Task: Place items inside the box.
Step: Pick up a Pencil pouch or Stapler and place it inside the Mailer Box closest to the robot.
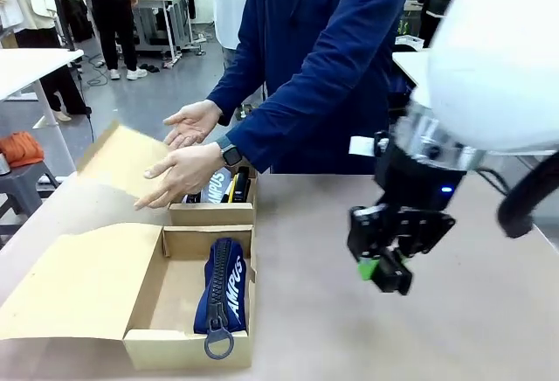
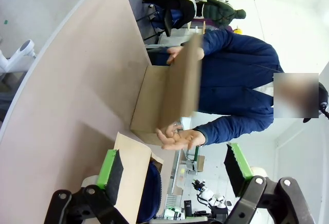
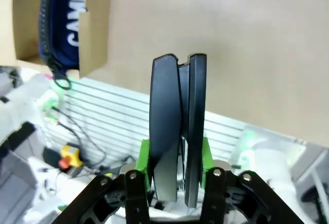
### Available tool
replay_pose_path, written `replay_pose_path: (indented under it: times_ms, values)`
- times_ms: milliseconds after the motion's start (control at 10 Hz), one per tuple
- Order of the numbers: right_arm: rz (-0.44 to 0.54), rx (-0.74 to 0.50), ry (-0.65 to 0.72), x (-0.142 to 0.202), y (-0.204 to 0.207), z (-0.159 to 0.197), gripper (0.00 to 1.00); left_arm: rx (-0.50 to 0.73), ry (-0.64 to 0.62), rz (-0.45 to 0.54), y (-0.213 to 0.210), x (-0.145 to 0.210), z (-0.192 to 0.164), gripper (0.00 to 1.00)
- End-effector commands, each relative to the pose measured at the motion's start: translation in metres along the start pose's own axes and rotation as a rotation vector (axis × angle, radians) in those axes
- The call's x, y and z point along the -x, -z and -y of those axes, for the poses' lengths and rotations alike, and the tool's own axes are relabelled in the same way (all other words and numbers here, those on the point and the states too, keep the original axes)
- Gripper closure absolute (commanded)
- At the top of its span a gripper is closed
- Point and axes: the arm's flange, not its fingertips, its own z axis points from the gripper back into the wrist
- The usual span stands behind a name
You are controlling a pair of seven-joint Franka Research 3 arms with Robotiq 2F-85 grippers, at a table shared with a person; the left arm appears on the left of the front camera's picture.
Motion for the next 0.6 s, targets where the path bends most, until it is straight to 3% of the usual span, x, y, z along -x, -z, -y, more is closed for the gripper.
replay_pose_path:
  times_ms: [0,200,400,500]
  values:
    - [-0.045,-0.025,0.014,-0.043,0.007,-0.04,0.58,0.026,0.014,0.011,0.002,0.004,0.0,0.0]
    - [-0.014,-0.078,-0.025,-0.05,0.004,-0.044,0.58,0.026,0.014,0.011,0.002,0.004,0.0,0.0]
    - [0.132,-0.153,-0.034,-0.009,-0.017,0.023,0.58,0.026,0.014,0.011,0.002,0.004,0.0,0.0]
    - [0.194,-0.144,0.032,0.022,-0.017,0.059,0.58,0.026,0.014,0.011,0.002,0.004,0.0,0.0]
